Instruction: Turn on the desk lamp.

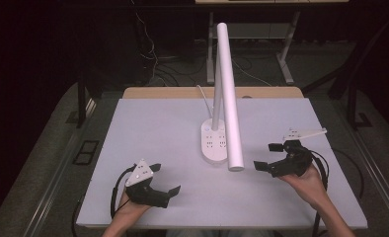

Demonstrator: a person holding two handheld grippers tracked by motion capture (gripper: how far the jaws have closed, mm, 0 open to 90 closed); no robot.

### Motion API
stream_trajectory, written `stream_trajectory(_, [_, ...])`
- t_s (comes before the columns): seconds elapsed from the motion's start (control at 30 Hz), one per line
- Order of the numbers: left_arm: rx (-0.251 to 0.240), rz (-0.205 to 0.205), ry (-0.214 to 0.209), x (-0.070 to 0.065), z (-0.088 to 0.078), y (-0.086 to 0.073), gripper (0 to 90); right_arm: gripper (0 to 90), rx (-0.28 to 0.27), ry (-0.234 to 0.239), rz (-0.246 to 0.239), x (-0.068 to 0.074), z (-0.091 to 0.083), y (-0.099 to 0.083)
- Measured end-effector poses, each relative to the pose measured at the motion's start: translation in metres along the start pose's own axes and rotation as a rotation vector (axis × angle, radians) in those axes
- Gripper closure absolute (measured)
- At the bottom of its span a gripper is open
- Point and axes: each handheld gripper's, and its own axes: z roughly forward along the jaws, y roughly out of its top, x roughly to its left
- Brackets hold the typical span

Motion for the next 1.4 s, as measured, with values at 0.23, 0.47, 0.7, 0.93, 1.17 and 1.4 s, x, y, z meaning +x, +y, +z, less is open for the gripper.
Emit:
stream_trajectory(0.23, [0.002, 0.000, -0.001, 0.000, 0.000, 0.000, 0.0, 0.2, 0.004, -0.002, -0.007, -0.003, 0.004, 0.012])
stream_trajectory(0.47, [-0.002, -0.002, 0.002, 0.000, 0.000, 0.000, 0.0, 0.2, -0.007, 0.009, -0.016, -0.004, 0.007, 0.028])
stream_trajectory(0.7, [-0.005, -0.002, 0.003, 0.000, -0.001, 0.000, 0.0, 0.2, -0.011, 0.006, -0.017, -0.007, 0.015, 0.043])
stream_trajectory(0.93, [-0.020, -0.018, -0.001, 0.002, -0.002, 0.000, 0.0, 0.2, -0.008, 0.005, -0.011, -0.009, 0.023, 0.054])
stream_trajectory(1.17, [-0.021, -0.018, 0.000, 0.003, -0.003, 0.000, 0.0, 0.2, -0.009, 0.001, 0.000, -0.013, 0.032, 0.062])
stream_trajectory(1.4, [-0.033, -0.037, -0.005, 0.004, -0.004, 0.001, 0.0, 0.2, -0.016, 0.002, 0.018, -0.015, 0.043, 0.072])
